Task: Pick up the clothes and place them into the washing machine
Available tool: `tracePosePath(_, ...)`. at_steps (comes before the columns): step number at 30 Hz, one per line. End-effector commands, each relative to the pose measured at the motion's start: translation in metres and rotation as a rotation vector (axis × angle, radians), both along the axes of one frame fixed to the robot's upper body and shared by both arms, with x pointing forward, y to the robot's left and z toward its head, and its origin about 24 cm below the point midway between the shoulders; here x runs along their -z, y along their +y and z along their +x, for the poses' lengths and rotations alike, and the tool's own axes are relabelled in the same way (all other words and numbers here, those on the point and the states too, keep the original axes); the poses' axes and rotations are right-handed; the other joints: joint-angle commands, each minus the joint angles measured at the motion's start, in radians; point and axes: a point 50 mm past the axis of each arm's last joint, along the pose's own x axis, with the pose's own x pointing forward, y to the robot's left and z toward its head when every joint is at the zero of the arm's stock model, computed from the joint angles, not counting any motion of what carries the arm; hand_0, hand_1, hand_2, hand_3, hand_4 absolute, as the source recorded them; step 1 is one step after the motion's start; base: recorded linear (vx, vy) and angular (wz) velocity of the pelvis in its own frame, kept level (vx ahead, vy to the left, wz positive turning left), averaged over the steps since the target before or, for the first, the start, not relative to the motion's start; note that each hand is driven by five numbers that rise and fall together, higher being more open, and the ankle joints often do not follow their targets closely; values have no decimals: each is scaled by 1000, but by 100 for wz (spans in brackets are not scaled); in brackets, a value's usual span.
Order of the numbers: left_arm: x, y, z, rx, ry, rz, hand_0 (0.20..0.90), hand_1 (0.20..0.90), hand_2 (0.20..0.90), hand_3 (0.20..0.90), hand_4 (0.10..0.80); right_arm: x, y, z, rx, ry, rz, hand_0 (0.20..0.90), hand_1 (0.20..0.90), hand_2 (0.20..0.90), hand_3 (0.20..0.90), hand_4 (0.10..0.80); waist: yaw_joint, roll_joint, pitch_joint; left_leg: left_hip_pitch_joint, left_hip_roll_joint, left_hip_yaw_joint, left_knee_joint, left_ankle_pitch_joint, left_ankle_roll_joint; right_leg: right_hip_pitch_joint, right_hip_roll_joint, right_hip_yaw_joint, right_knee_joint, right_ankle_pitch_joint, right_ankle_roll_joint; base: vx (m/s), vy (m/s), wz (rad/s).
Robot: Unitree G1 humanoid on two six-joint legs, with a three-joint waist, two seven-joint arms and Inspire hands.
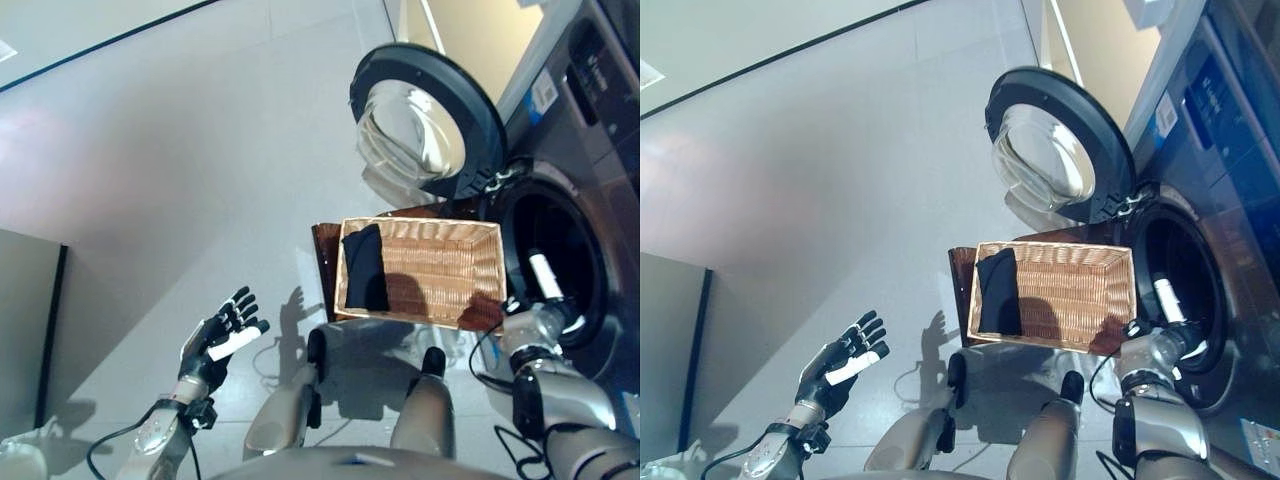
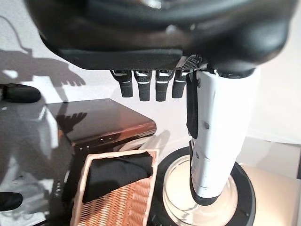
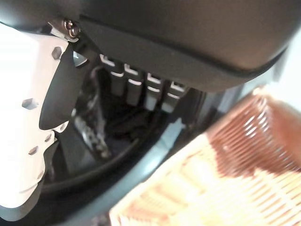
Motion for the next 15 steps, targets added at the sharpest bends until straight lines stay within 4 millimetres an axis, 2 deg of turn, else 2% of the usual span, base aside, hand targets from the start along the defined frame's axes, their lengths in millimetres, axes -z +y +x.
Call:
tracePosePath(1,-22,19,7,-53,-144,73,900,900,900,900,800,-5,4,4,-125,63,-171,900,900,900,900,800,7,-73,-53,112,62,-3,0,-86,-104,91,-56,-14,-194,194,48,64,-24,-5)
tracePosePath(4,-21,23,7,-87,-148,100,900,900,900,900,800,17,41,4,-337,170,-219,900,900,900,900,800,13,-105,-75,129,71,0,-7,-85,-106,131,-41,-40,-242,213,49,86,-23,-3)
tracePosePath(5,-21,23,7,-88,-147,101,900,900,900,900,800,18,41,4,-339,172,-218,900,900,900,900,800,12,-105,-75,130,71,0,-7,-85,-106,133,-41,-41,-244,214,49,85,-20,-3)
tracePosePath(9,-23,26,9,-112,-160,127,900,900,900,900,800,34,78,5,-554,234,-265,900,900,900,900,800,22,-131,-85,153,73,0,-6,-94,-100,161,-39,-53,-245,216,50,63,-7,-5)
tracePosePath(11,-25,28,8,-122,-171,138,900,900,900,900,800,38,97,7,-641,236,-275,900,900,900,900,800,34,-139,-85,164,73,-6,0,-106,-95,178,-42,-60,-243,210,52,65,-6,4)
tracePosePath(15,-28,30,8,-131,-181,147,900,900,900,900,800,36,114,15,-690,212,-276,900,900,900,900,800,44,-147,-65,162,66,-12,44,-134,-82,181,-53,-63,-223,198,53,0,0,1)
